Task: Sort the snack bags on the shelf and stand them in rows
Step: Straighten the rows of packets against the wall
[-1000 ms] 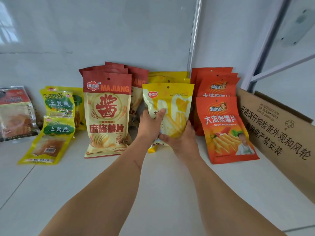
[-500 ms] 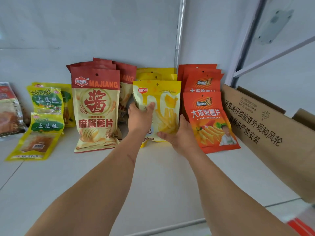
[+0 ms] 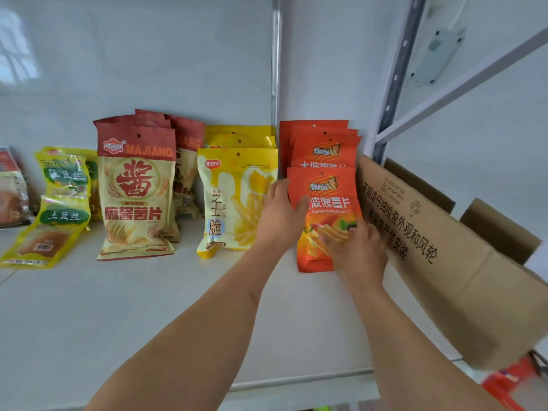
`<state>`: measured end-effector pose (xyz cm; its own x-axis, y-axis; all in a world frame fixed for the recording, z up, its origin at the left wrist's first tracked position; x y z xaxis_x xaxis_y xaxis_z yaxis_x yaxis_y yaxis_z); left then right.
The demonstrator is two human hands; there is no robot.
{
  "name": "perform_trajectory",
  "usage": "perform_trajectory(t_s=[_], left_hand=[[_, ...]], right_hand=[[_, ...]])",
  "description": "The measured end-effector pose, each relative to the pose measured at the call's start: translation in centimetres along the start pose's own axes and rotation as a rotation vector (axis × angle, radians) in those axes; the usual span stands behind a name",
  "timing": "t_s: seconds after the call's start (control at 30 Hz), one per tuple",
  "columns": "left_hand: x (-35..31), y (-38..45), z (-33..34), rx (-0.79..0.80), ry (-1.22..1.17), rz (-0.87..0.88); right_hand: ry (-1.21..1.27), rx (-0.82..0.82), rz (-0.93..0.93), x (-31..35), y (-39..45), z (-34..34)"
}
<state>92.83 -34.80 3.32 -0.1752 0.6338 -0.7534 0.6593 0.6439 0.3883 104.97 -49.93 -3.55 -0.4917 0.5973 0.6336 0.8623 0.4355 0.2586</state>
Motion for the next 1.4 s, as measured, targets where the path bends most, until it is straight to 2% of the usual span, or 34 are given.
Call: perform_trajectory(t_s=[0.17,0.27,0.5,0.7,0.8,0.97,1.4], left_hand=[[3.7,1.5,4.1,0.125,-0.233,-0.354],[5.0,2.2,5.4,0.152,-0.293,-0.454],[4.7,4.0,6.1,0.128,-0.301,-0.372],[4.8,6.0,5.5,0.052,-0.337,-0.341],[5.1,6.8,5.0,0.012,-0.333,-0.337],[6.0,7.3,5.2,-0.012,-0.357,-0.356],[5.9,7.6,5.8,-0.038,-0.363,-0.382]], right_hand=[[0.023,0.131,0.076,-2.0,1.3,1.7],[-0.072,0.181,0.057,-1.7,2.3,2.2],[-0.061,0.220,0.022,-0.4,4.7,2.5],[0.241,0.235,-0.011,0.5,6.6,3.1],[0.387,0.249,0.028,-1.4,7.4,4.0],[0.175,0.270,0.036,-1.8,7.6,3.9],[0.064,0.216,0.096,-1.7,8.3,4.3]])
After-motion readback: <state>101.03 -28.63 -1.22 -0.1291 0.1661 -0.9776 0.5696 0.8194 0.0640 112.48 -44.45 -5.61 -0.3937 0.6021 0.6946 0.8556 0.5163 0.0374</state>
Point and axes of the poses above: each hand's wrist, its own y-axis towards the middle knuckle, its own z-axis out of the palm, x = y × z, the point moved 9 cm from there along y, towards the middle knuckle, and after that the axes turned 10 degrees about x, right-handed, at the moved point
